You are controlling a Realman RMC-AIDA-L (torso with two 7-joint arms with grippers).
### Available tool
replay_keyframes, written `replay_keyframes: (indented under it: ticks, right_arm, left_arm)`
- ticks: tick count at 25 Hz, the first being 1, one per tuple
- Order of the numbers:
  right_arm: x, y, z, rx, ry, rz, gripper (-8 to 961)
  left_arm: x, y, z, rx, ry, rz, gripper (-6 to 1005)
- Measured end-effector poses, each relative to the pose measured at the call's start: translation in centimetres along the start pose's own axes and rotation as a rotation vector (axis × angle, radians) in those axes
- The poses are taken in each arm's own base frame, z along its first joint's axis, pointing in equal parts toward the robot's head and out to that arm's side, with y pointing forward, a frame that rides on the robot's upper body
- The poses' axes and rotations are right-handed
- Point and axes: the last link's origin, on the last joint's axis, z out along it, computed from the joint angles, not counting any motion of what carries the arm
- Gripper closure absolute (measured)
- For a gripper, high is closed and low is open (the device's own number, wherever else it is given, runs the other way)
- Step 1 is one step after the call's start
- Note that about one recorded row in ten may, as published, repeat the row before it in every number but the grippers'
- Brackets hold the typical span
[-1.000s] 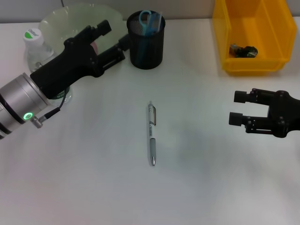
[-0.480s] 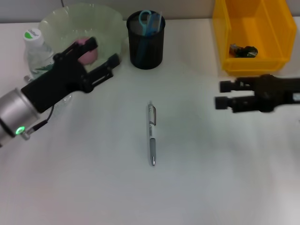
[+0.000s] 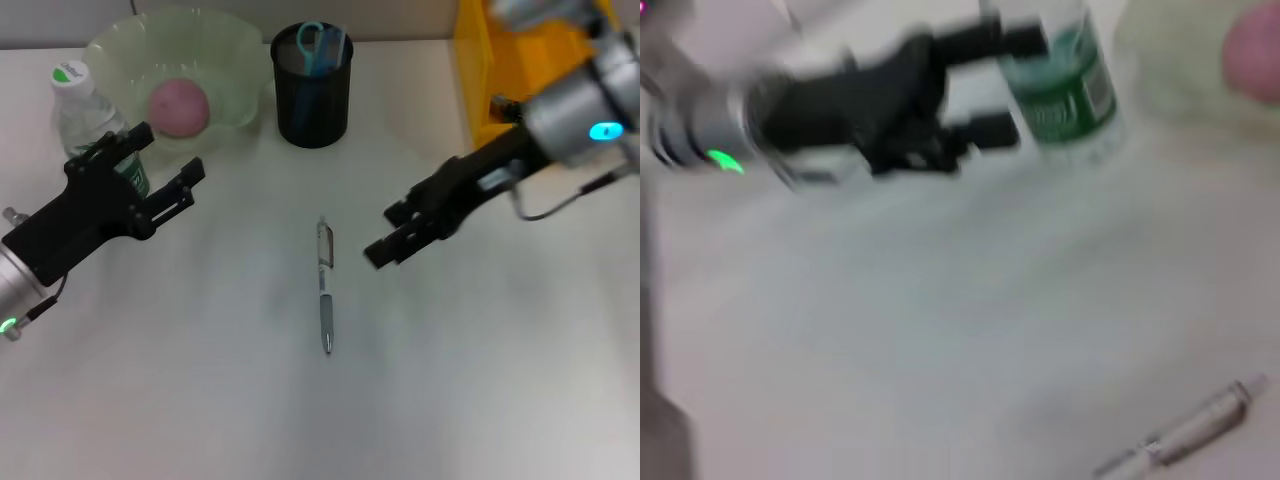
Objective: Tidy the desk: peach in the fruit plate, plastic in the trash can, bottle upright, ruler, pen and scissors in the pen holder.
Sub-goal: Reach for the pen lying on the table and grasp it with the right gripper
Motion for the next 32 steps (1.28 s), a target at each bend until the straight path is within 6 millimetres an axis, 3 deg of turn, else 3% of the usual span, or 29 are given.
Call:
replay_keyframes:
  ticks: [1, 5, 17, 32]
  right_arm:
    - [0.0, 0.0, 0.0, 0.000, 0.000, 0.000, 179]
    - [-2.4, 0.9, 3.4, 0.104, 0.159, -0.057, 179]
    - [-4.1, 3.1, 8.8, 0.209, 0.252, -0.171, 179]
    - [-4.8, 3.9, 10.2, 0.294, 0.253, -0.126, 180]
  left_arm:
    - [-0.3, -0.2, -0.5, 0.011, -0.014, 0.011, 215]
    - [-0.7, -0.2, -1.1, 0.025, -0.033, 0.013, 215]
    - [-1.2, 0.2, -1.5, 0.036, -0.042, 0.001, 216]
    - [-1.2, 0.3, -1.5, 0.032, -0.033, -0.013, 219]
